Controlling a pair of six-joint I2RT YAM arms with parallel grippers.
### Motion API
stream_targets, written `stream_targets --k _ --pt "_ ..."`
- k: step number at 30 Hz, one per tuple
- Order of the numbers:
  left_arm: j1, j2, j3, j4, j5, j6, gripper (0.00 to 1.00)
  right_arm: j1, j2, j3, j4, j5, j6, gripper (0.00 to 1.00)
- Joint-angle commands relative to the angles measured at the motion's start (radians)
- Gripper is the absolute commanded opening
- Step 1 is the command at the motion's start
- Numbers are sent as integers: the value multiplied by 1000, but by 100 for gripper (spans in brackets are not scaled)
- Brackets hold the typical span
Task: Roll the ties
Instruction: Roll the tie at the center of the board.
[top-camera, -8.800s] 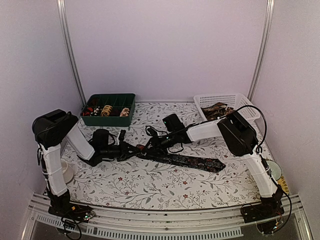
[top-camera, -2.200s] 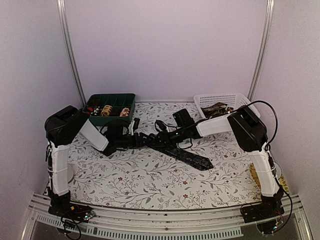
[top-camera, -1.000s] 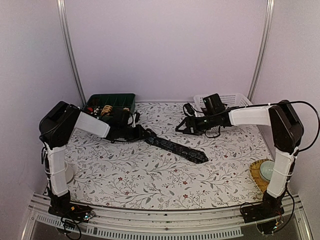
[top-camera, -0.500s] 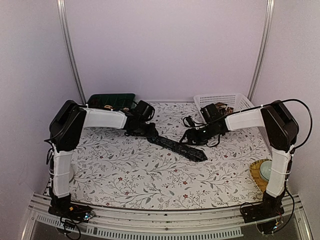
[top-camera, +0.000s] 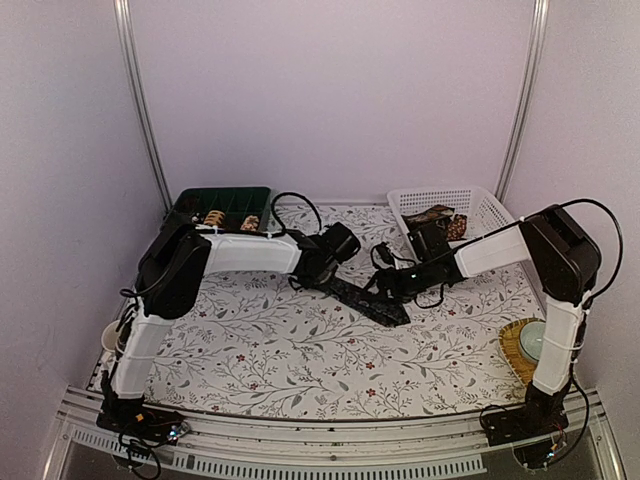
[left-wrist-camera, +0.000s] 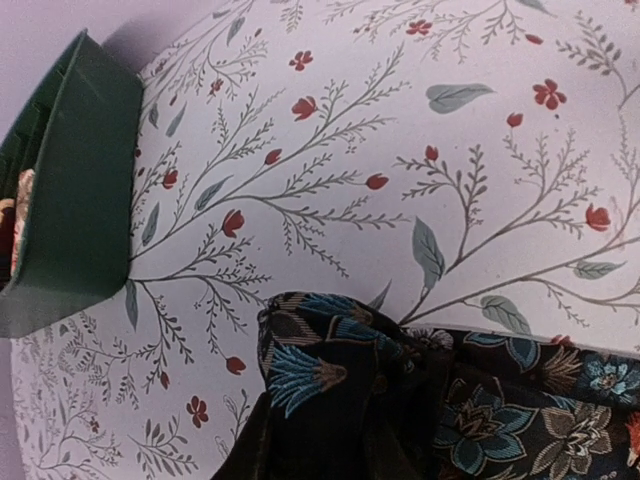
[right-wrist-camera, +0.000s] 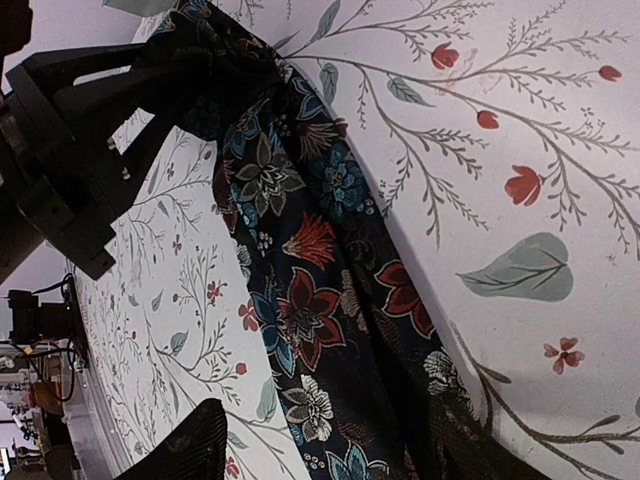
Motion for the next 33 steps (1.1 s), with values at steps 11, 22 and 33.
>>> stream_targets --k 11,22,33 --pt "-148 78 -33 118 -16 315 15 -27 -307 -83 -122 148 91 74" --pt "-183 77 -43 145 65 360 29 -73 -422 -62 -172 166 87 78" --pt "-223 44 -47 144 196 382 47 -90 -442 -58 -165 139 92 78"
